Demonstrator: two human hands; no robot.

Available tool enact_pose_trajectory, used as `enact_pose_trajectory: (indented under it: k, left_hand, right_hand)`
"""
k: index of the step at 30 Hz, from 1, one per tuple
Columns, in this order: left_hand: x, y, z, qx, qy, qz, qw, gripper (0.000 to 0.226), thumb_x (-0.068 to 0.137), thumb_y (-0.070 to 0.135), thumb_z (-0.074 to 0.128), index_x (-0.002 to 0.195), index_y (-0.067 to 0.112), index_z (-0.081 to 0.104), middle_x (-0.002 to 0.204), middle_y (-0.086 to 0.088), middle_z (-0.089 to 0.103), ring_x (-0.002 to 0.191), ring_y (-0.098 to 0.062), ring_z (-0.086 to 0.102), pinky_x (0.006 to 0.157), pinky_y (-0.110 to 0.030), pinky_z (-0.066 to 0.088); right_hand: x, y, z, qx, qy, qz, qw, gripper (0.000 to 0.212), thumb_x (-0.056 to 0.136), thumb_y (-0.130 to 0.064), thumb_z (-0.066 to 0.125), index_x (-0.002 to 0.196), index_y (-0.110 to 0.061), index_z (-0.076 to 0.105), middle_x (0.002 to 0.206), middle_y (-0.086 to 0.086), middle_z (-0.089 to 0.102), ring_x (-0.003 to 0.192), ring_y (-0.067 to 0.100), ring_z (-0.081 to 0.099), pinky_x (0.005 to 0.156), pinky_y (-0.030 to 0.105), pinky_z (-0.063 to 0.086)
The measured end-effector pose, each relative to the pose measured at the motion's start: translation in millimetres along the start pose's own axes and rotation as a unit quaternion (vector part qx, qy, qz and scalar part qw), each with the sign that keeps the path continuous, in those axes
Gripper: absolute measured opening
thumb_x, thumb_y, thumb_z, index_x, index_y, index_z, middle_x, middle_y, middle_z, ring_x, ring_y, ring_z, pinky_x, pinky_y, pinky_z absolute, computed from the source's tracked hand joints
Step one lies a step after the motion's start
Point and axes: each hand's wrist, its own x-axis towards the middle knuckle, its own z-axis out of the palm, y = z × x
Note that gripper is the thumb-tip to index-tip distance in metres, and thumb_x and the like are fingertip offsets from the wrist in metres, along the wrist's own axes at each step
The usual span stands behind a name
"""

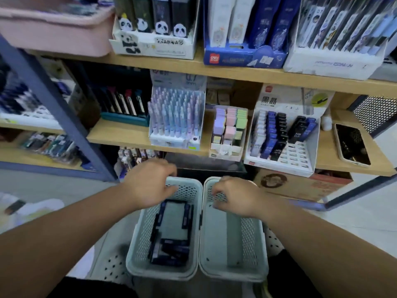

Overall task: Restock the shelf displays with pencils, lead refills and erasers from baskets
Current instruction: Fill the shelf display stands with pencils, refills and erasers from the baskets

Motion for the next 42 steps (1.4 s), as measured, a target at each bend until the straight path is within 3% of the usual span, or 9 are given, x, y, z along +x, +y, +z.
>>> enact_pose_trajectory:
  k: [5, 9, 12, 15, 19, 22, 27, 33, 42]
  left_hand:
    - [-54, -38, 61, -0.072, -0.187, -0.125, 0.972, 0.058, 0.091, 0.05, 0.062, 0.141, 0.023, 0.05, 0.139, -0.001, 0.055, 0.124, -0.019, 0.053, 0.1, -0.028, 0.042]
    - [-73, -43, 104, -0.163, -0.22, -0.217, 0.937, 0.055, 0.088, 0.038, 0.071, 0.137, 0.02, 0.054, 0.129, -0.002, 0.063, 0.11, -0.017, 0.062, 0.093, -0.027, 0.048]
    - [-72, -34, 143, -0.222, -0.229, -0.287, 0.903, 0.049, 0.087, 0.029, 0.073, 0.131, 0.014, 0.057, 0.124, -0.005, 0.066, 0.104, -0.018, 0.065, 0.091, -0.028, 0.05]
    - [-65, -18, 172, -0.291, -0.244, -0.314, 0.87, 0.041, 0.086, 0.038, 0.075, 0.118, 0.02, 0.056, 0.119, -0.002, 0.064, 0.092, -0.011, 0.062, 0.078, -0.025, 0.049]
    - [-57, -2, 216, -0.303, -0.301, -0.359, 0.83, 0.089, 0.086, 0.052, 0.07, 0.153, 0.012, 0.029, 0.153, -0.003, 0.041, 0.134, -0.022, 0.045, 0.106, -0.023, 0.035]
    - [-54, 4, 250, -0.257, -0.316, -0.391, 0.825, 0.115, 0.071, 0.069, 0.071, 0.157, 0.013, 0.02, 0.159, -0.009, 0.031, 0.139, -0.026, 0.04, 0.114, -0.035, 0.037]
    - [-54, 1, 276, -0.061, -0.345, -0.292, 0.89, 0.131, 0.066, 0.068, 0.078, 0.159, 0.018, -0.001, 0.165, -0.011, -0.006, 0.149, -0.036, 0.016, 0.12, -0.043, 0.024]
    - [-45, -25, 287, 0.029, -0.356, -0.06, 0.932, 0.096, 0.071, 0.06, 0.078, 0.151, 0.025, 0.037, 0.143, -0.006, 0.04, 0.13, -0.029, 0.04, 0.104, -0.042, 0.039]
    - [-35, -22, 302, -0.055, -0.406, -0.009, 0.912, 0.036, 0.08, 0.029, 0.079, 0.105, 0.01, 0.06, 0.109, -0.009, 0.06, 0.09, -0.02, 0.057, 0.075, -0.033, 0.052]
  right_hand:
    - [26, -1, 55, 0.147, -0.048, 0.132, 0.979, 0.067, 0.093, -0.053, 0.063, 0.149, -0.02, 0.045, 0.146, 0.005, 0.053, 0.129, 0.026, 0.053, 0.1, 0.032, 0.042]
    - [42, -5, 98, 0.255, -0.076, 0.178, 0.947, 0.074, 0.095, -0.051, 0.062, 0.154, -0.016, 0.032, 0.139, 0.009, 0.057, 0.117, 0.026, 0.058, 0.092, 0.033, 0.046]
    - [51, -7, 118, 0.303, -0.051, 0.193, 0.932, 0.062, 0.096, -0.045, 0.063, 0.146, -0.017, 0.039, 0.116, 0.003, 0.063, 0.083, 0.01, 0.057, 0.074, 0.027, 0.038]
    - [55, -2, 133, 0.339, -0.041, 0.208, 0.916, 0.066, 0.093, -0.045, 0.068, 0.146, -0.018, 0.041, 0.122, 0.004, 0.066, 0.084, 0.011, 0.055, 0.073, 0.026, 0.04]
    - [52, 7, 153, 0.432, -0.049, 0.227, 0.872, 0.08, 0.09, -0.051, 0.07, 0.153, -0.02, 0.033, 0.122, 0.007, 0.064, 0.094, 0.017, 0.061, 0.067, 0.023, 0.043]
    - [53, 10, 160, 0.432, -0.044, 0.223, 0.873, 0.081, 0.09, -0.052, 0.069, 0.154, -0.021, 0.031, 0.13, 0.008, 0.06, 0.098, 0.017, 0.058, 0.064, 0.019, 0.039]
    - [55, 14, 166, 0.429, -0.037, 0.209, 0.878, 0.077, 0.091, -0.051, 0.068, 0.153, -0.021, 0.033, 0.11, -0.005, 0.058, 0.084, 0.004, 0.054, 0.063, 0.015, 0.037]
    - [57, 16, 172, 0.413, -0.034, 0.206, 0.887, 0.075, 0.092, -0.051, 0.066, 0.153, -0.021, 0.033, 0.096, -0.013, 0.052, 0.078, -0.003, 0.052, 0.058, 0.008, 0.034]
    - [58, 16, 177, 0.428, -0.033, 0.217, 0.877, 0.076, 0.091, -0.052, 0.067, 0.153, -0.023, 0.032, 0.11, -0.004, 0.056, 0.086, 0.0, 0.054, 0.065, 0.012, 0.037]
